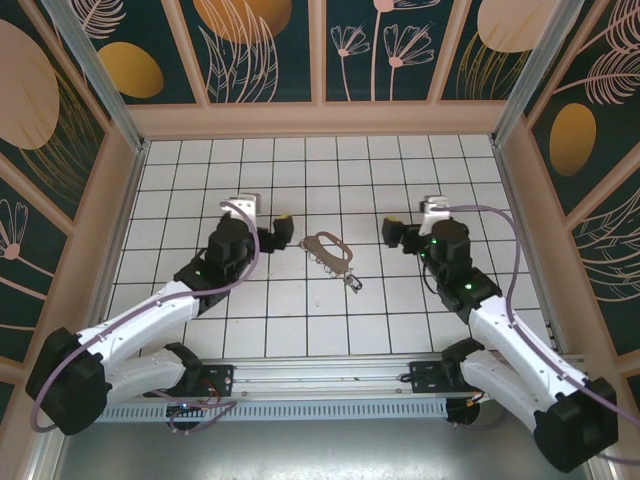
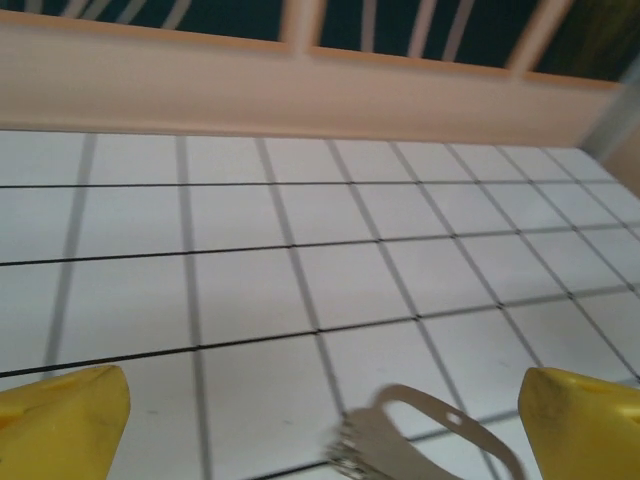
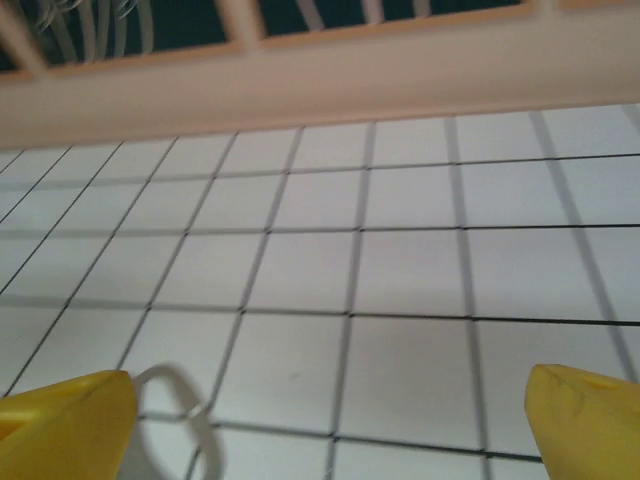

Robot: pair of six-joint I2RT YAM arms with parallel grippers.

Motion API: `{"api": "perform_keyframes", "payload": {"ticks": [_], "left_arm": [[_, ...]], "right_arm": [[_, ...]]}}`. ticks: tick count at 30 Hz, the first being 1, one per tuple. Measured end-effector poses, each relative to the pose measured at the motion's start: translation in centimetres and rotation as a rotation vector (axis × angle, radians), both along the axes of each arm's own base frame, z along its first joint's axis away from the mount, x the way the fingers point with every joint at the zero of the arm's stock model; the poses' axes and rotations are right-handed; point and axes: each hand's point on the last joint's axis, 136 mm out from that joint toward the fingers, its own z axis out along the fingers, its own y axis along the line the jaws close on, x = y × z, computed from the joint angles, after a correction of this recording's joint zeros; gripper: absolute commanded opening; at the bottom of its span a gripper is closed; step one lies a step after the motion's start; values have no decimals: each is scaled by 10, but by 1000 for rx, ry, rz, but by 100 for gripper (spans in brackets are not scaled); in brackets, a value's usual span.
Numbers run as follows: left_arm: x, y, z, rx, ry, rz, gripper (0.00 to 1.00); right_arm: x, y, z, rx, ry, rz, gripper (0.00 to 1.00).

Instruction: Put the keys on the keyring

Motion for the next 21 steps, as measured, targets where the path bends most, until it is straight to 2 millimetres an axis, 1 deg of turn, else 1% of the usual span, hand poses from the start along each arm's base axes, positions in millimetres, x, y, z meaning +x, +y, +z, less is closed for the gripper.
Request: {"api": "perform_keyframes", "payload": {"ticks": [2, 3, 5, 8, 10, 11, 13, 16, 19, 21], "left_arm": [[12, 25, 0, -2, -1, 73, 99], [16, 36, 0, -3, -2, 103, 99], [22, 61, -6, 0, 1, 171, 99], [20, 82, -25, 18, 15, 224, 99], [13, 92, -38, 35, 17, 245, 99], [9, 99, -43, 44, 13, 258, 99], [4, 110, -46, 57, -2, 288, 99], [4, 124, -39, 86, -43, 340, 99], [7, 136, -34, 126, -70, 391, 99], [10, 144, -35, 154, -77, 428, 99]], "right_arm": [[9, -32, -7, 11, -33, -97, 99], [12, -43, -11, 15, -42, -130, 99], [19, -73, -27, 25, -45, -209, 99], [24, -108, -56, 27, 6, -304, 99], [27, -125, -70, 34, 44, -344, 99], [29, -131, -74, 44, 50, -348, 99], [32, -135, -75, 64, 28, -338, 99], [31, -130, -81, 81, -39, -294, 99], [21, -125, -100, 84, -74, -270, 99], [17, -123, -111, 81, -76, -260, 99]]}}
